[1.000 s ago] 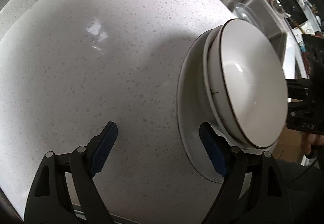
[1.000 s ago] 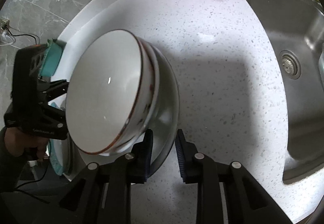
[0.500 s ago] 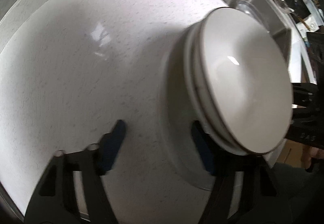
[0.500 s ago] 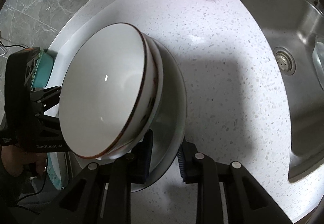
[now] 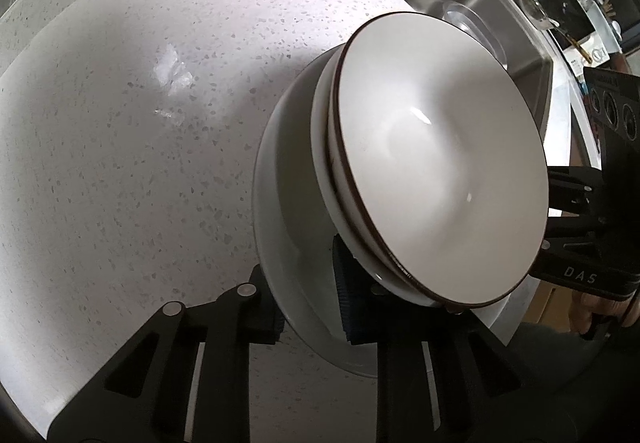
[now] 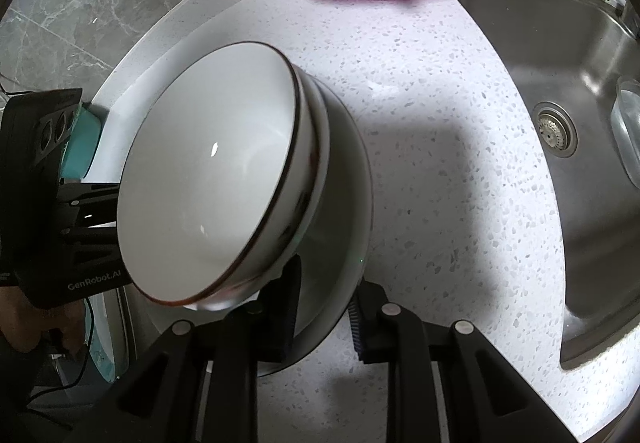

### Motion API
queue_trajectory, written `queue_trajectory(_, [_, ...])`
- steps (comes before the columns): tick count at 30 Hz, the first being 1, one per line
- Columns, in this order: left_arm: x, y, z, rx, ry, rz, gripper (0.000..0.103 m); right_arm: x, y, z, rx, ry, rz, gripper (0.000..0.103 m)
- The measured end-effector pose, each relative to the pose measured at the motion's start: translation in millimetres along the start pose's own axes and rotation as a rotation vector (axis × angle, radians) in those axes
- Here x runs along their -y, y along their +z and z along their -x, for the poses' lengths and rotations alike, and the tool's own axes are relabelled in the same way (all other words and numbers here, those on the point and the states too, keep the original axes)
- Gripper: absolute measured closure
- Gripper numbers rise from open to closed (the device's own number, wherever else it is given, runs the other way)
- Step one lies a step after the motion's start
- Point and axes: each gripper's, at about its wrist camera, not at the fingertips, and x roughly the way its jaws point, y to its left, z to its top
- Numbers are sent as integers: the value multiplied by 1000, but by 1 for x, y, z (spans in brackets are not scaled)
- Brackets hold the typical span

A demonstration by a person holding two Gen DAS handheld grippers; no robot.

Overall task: Organize plates and bowls
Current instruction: 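Lift the nested bowl stack with both tools and carry it over the teal plates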

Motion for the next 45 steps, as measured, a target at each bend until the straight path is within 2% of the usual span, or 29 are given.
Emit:
queue_trajectory(15, [-3, -4, 4, 7, -14, -7, 87, 2, 1, 6, 3, 9, 3, 79])
queue_trajectory(26, [-5, -4, 29, 40, -25, 0, 87, -2, 7, 21, 17, 12, 13, 79])
queue_trajectory(35, [-7, -10, 75, 93, -7, 18, 87, -23, 12, 40, 30, 20, 72, 79])
queue_trajectory(45, [-27, -45, 129, 168, 39, 99, 87, -71, 21, 47, 24, 42, 198, 79])
